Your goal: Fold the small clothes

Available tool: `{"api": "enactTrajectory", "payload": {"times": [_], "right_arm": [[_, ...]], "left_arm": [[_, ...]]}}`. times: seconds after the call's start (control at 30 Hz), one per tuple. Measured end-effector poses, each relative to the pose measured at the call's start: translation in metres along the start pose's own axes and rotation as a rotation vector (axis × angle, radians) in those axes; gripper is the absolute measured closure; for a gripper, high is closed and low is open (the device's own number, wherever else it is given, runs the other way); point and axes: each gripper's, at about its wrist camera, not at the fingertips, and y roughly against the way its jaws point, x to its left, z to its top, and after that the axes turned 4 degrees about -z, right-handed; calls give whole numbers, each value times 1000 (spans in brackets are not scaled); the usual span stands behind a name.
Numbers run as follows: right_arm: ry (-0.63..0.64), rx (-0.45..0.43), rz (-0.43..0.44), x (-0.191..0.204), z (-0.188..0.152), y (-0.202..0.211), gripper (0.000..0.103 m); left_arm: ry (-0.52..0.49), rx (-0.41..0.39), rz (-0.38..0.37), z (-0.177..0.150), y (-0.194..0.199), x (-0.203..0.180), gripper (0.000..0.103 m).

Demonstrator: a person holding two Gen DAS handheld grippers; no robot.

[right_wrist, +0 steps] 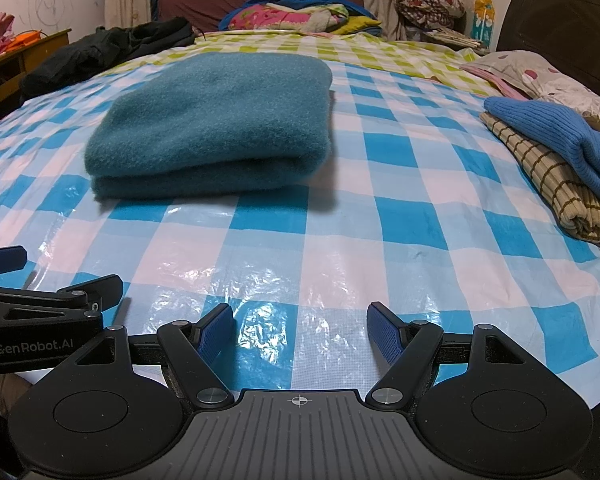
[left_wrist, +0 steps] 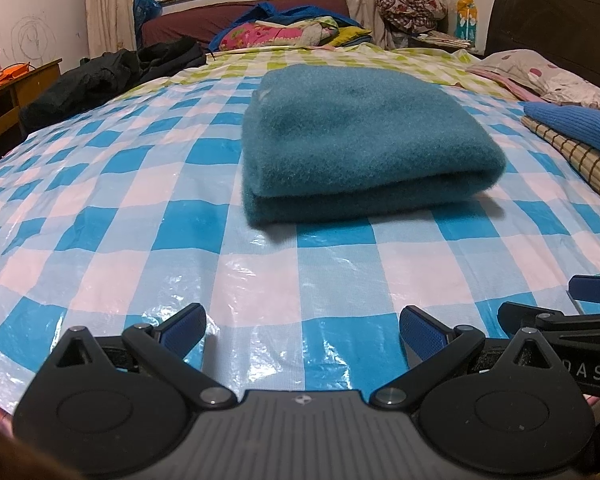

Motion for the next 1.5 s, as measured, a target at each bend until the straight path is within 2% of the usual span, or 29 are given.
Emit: {"api": "enactTrajectory", "payload": {"times": [0.43, 1.5], "right_arm": [[11, -3, -18, 4, -1, 2, 28], [42, -3, -49, 15, 1, 3, 28]], "left_arm": [[-22, -13, 50, 1, 1, -5, 0], [-9, -36, 59, 3, 4, -1, 0]]}}
